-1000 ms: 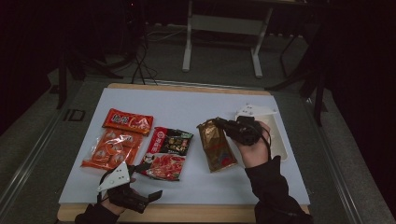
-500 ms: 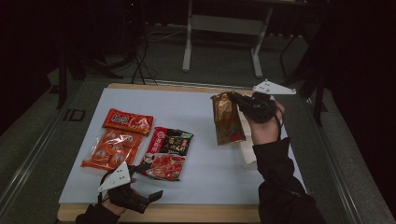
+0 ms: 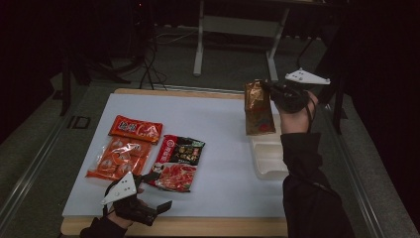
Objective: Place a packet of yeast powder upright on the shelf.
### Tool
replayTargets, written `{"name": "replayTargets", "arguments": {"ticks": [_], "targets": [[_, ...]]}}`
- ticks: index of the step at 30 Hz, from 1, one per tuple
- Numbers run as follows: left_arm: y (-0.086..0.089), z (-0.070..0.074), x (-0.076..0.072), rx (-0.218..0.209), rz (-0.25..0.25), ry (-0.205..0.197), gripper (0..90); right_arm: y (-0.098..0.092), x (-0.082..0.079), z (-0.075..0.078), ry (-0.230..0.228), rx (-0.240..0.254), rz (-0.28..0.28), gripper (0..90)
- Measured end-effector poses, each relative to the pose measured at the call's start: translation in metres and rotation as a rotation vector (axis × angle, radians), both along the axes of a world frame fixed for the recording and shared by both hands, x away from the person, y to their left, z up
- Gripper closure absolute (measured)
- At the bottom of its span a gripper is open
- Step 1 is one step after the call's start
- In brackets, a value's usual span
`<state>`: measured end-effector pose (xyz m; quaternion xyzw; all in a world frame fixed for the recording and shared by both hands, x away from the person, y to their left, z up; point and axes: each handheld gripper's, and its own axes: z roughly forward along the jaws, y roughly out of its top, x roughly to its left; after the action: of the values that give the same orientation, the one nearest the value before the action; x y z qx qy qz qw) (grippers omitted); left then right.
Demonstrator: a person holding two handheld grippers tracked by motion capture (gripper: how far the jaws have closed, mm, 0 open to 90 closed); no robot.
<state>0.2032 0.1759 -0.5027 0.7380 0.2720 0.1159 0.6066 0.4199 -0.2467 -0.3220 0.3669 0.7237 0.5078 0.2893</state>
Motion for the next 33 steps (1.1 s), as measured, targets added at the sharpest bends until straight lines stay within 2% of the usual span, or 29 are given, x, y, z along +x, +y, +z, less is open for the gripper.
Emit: {"name": "replayTargets", "arguments": {"ticks": [10, 12, 14, 16, 18, 21, 25, 27, 28, 30, 33], "targets": [[0.0, 0.0, 0.0, 0.004, -0.006, 0.005, 0.0, -0.025, 0.024, -0.012, 0.031, 0.063, -0.035, 87.2], [0.0, -0.001, 0.0, 0.005, -0.007, 0.007, 0.0, -0.028, 0.029, -0.015, 0.03, 0.033, -0.042, 87.0], [0.0, -0.001, 0.001, 0.006, -0.009, 0.009, 0.0, -0.031, 0.034, -0.02, 0.036, 0.036, -0.028, 87.0], [0.0, -0.001, 0.001, 0.006, -0.01, 0.01, 0.0, -0.035, 0.038, -0.024, 0.026, 0.004, -0.045, 87.0], [0.0, -0.001, 0.001, 0.005, -0.011, 0.012, 0.0, -0.038, 0.043, -0.029, 0.012, 0.0, -0.047, 87.0], [0.0, -0.001, 0.001, 0.006, -0.013, 0.015, 0.0, -0.042, 0.047, -0.031, 0.018, 0.018, -0.055, 87.0], [0.0, -0.002, 0.001, 0.006, -0.015, 0.017, 0.0, -0.05, 0.056, -0.036, -0.01, 0.05, -0.074, 87.0], [0.0, -0.002, 0.001, 0.007, -0.016, 0.019, 0.0, -0.052, 0.057, -0.037, -0.016, 0.051, -0.08, 86.9], [0.0, -0.002, 0.001, 0.006, -0.017, 0.02, 0.0, -0.055, 0.058, -0.039, -0.038, 0.06, -0.079, 87.0], [0.0, -0.002, 0.001, 0.009, -0.017, 0.021, 0.0, -0.058, 0.06, -0.043, -0.037, 0.081, -0.069, 86.8], [0.0, -0.002, 0.002, 0.011, -0.018, 0.023, 0.0, -0.061, 0.063, -0.052, -0.021, 0.084, -0.057, 86.6]]}}
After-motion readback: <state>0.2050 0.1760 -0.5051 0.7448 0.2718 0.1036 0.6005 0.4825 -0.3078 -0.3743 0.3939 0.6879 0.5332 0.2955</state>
